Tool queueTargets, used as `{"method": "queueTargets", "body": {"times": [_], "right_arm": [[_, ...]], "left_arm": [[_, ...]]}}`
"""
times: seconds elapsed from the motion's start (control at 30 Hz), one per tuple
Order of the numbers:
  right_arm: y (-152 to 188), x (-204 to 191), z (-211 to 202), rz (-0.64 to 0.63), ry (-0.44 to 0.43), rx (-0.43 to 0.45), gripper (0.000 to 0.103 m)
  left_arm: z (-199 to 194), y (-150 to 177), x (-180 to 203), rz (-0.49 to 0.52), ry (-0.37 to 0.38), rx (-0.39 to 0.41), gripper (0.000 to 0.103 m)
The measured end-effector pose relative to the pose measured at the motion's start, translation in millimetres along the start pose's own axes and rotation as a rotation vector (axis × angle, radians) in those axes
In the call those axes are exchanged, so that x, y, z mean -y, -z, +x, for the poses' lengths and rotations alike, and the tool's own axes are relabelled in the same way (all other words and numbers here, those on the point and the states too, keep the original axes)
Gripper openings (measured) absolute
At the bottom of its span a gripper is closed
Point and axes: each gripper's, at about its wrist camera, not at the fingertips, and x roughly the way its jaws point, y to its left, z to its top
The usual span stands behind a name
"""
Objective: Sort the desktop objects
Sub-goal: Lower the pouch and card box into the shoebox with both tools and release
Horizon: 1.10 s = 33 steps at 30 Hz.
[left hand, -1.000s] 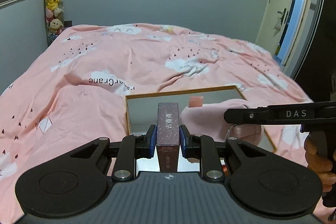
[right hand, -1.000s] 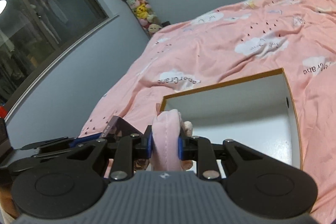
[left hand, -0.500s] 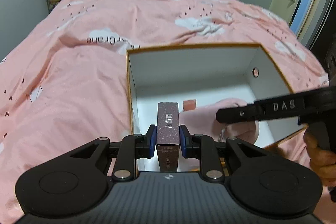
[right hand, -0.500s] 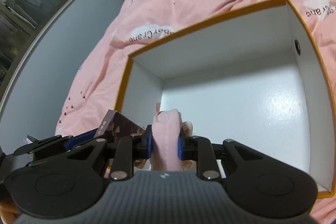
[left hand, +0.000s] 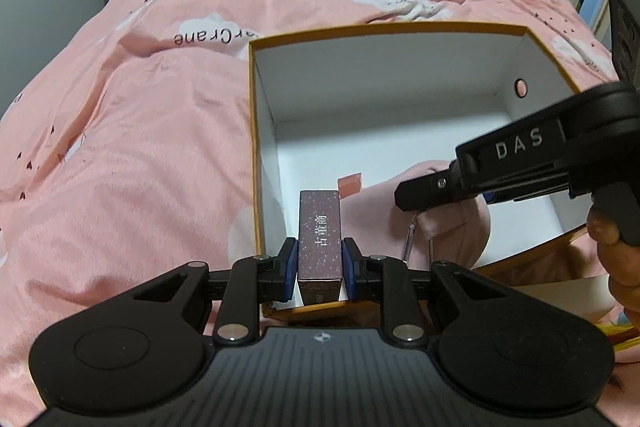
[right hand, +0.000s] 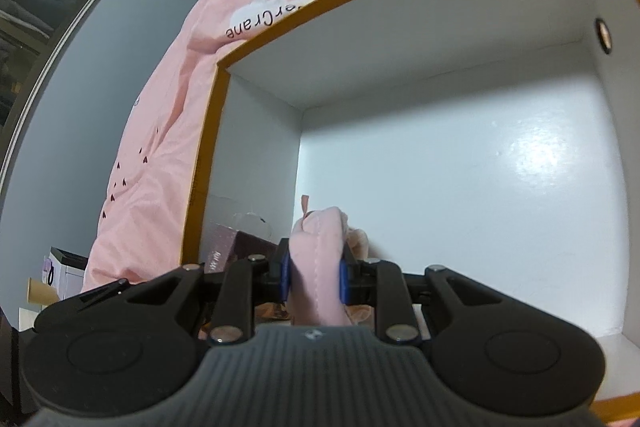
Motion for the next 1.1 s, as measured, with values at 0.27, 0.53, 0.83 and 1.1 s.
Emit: {"method": "queueTargets", "body": {"times": [0.27,0.53,0.83,1.1], "right_arm": [[-3.5,-8.6,13.9,-0.016,0.000,-0.020,0.025],[-5.4,-21.6,21.0,-0.056,0.009,-0.021,0.033],[1.4,-28.1,18.4,-0.063,-0.049,-0.053,0.039],[16.2,-36.1,12.2,-0.092,-0.082,-0.061,0.044]], "left_arm": [[7.1,1.1,-1.5,0.003,0.012,-0.026,0.028],[4.9,4.2,-5.9,0.015,0.038,-0.034,0.034],[-25.9,8.8,-27.6,-0.032,0.115,0.026,0.037],[-36.6,10.3,-45.2,-0.086,0.129,0.062,0.037]]}}
